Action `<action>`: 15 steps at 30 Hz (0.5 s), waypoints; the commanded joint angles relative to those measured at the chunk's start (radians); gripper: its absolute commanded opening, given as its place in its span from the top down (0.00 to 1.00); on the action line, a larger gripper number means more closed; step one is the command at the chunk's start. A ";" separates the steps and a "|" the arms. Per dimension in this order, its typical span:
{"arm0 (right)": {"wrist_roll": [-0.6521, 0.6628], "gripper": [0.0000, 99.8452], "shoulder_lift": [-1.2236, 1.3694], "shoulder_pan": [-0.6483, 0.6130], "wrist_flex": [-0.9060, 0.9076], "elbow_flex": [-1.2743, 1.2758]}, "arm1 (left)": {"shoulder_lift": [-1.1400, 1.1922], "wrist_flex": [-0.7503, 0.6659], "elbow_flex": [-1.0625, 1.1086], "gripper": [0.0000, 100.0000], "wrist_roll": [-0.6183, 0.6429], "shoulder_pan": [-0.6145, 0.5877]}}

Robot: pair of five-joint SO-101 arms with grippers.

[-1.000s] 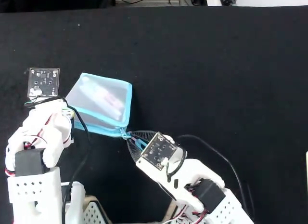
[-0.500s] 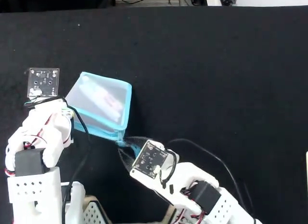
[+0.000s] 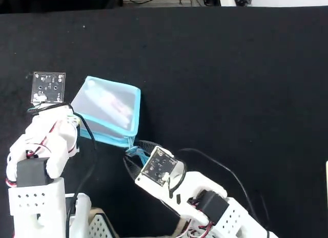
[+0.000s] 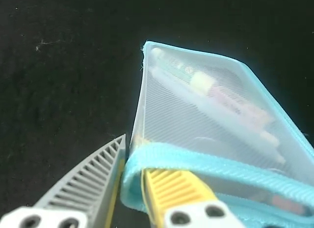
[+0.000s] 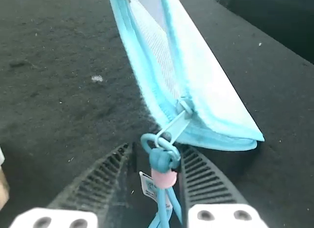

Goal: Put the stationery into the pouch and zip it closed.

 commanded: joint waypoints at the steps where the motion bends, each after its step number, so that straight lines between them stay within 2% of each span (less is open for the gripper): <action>1: -0.011 0.98 -0.162 0.023 -0.029 -0.045 | -0.009 -0.018 -0.004 0.97 0.009 0.012; 5: -0.034 0.97 -0.162 0.127 -0.032 -0.061 | -0.009 -0.018 -0.004 0.97 0.009 0.016; 9: -0.164 0.97 -0.162 0.150 -0.034 -0.058 | -0.009 -0.018 -0.004 0.97 0.009 0.018; 15: -0.121 0.97 -0.159 0.144 -0.028 -0.053 | -0.009 -0.018 -0.004 0.97 0.009 0.018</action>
